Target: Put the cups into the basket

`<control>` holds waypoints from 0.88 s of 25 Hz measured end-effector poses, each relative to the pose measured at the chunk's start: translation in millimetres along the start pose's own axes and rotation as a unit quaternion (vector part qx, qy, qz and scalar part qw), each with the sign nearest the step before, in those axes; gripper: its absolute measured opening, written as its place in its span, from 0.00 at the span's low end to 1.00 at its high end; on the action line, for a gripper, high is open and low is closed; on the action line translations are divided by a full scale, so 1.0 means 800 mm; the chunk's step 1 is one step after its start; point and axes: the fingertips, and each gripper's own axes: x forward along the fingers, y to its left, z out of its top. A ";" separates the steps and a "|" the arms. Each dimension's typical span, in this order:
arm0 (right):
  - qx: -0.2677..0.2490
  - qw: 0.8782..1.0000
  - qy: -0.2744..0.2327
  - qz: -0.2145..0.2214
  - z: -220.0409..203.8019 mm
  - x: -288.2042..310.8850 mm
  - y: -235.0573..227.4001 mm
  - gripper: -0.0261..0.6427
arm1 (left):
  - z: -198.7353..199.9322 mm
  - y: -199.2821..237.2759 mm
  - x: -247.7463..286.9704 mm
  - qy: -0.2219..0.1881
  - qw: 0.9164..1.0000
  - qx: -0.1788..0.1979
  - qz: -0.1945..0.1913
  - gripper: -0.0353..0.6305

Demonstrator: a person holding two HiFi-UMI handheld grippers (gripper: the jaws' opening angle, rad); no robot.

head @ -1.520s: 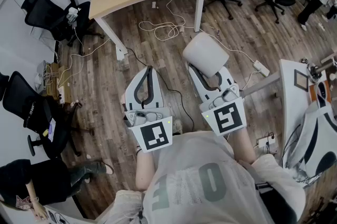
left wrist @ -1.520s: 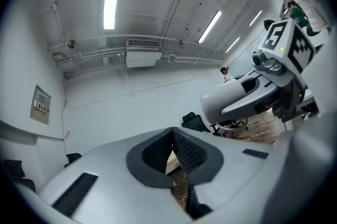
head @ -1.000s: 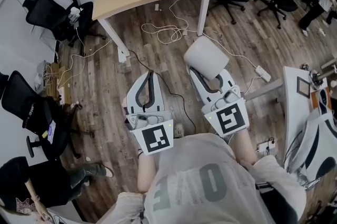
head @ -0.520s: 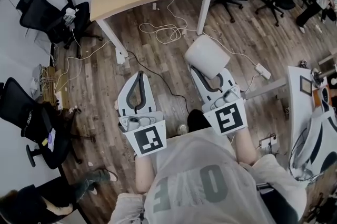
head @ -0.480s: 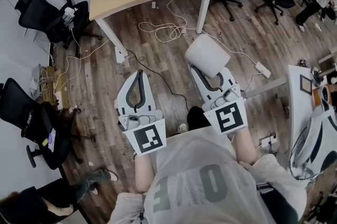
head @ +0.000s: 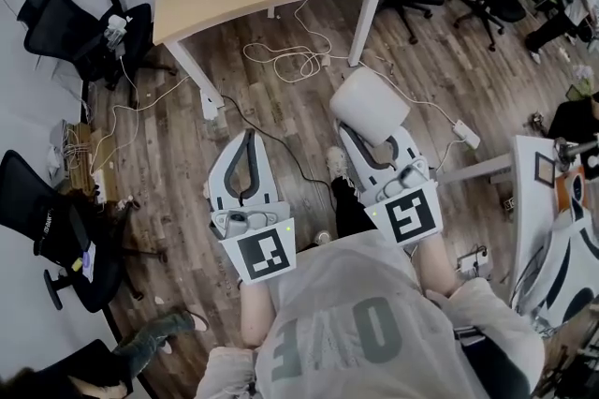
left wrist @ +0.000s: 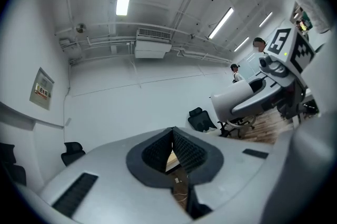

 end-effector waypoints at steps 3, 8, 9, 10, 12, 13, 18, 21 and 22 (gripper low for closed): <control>0.001 1.000 0.002 0.003 -0.015 0.033 -0.024 0.08 | -0.010 0.000 0.037 0.001 1.000 -0.002 0.004 0.07; 0.004 1.000 -0.009 0.015 -0.027 0.095 -0.082 0.08 | -0.014 0.009 0.121 0.005 1.000 0.003 0.009 0.07; 0.004 1.000 -0.012 0.018 -0.030 0.107 -0.096 0.08 | -0.014 0.012 0.140 0.005 1.000 0.004 0.013 0.07; 0.004 1.000 -0.015 0.022 -0.033 0.119 -0.112 0.08 | -0.015 0.015 0.159 0.006 1.000 0.003 0.018 0.07; 0.008 0.999 -0.020 0.027 -0.041 0.148 -0.145 0.08 | -0.020 0.019 0.201 0.011 1.000 -0.004 0.028 0.07; 0.009 0.999 -0.020 0.030 -0.045 0.164 -0.162 0.08 | -0.022 0.022 0.225 0.013 0.999 -0.002 0.032 0.07; 0.009 0.999 -0.026 0.041 -0.063 0.234 -0.240 0.08 | -0.020 0.042 0.332 0.016 0.999 0.007 0.045 0.07; 0.015 0.998 -0.040 0.047 -0.072 0.274 -0.282 0.08 | -0.019 0.050 0.387 0.024 0.998 0.022 0.054 0.07; 0.019 0.998 -0.042 0.051 -0.076 0.285 -0.293 0.08 | -0.020 0.051 0.401 0.027 0.998 0.027 0.055 0.07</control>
